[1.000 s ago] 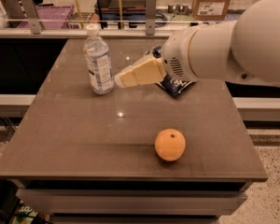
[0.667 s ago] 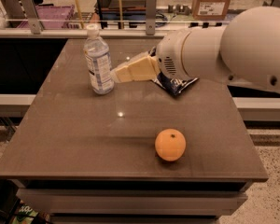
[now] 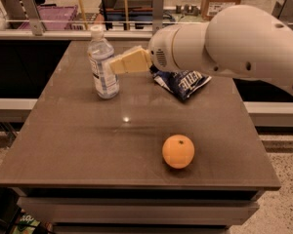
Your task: Knock blue plastic bottle over
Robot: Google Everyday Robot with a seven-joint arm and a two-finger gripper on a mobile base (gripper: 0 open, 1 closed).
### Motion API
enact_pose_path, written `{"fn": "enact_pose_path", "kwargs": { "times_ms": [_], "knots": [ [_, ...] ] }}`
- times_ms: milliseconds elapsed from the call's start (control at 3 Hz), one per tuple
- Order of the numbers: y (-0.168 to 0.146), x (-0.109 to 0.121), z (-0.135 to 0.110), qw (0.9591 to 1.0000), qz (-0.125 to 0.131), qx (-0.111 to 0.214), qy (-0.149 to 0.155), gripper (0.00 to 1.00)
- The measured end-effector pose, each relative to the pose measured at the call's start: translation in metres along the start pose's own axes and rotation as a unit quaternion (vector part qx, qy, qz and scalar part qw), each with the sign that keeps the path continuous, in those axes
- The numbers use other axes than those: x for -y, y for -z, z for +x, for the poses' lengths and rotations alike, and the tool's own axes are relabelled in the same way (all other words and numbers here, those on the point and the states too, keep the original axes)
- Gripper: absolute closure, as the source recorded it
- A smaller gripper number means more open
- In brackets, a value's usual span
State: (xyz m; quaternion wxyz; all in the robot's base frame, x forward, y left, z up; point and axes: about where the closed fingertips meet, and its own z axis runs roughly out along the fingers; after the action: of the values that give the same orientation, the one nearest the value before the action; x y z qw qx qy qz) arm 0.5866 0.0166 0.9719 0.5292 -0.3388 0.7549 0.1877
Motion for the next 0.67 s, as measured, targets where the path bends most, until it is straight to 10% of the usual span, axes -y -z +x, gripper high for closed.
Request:
{"fn": "enact_pose_path", "kwargs": {
  "times_ms": [667],
  "knots": [
    [-0.047, -0.035, -0.019, 0.9987, -0.036, 0.03, -0.019, 0.0]
  ]
}}
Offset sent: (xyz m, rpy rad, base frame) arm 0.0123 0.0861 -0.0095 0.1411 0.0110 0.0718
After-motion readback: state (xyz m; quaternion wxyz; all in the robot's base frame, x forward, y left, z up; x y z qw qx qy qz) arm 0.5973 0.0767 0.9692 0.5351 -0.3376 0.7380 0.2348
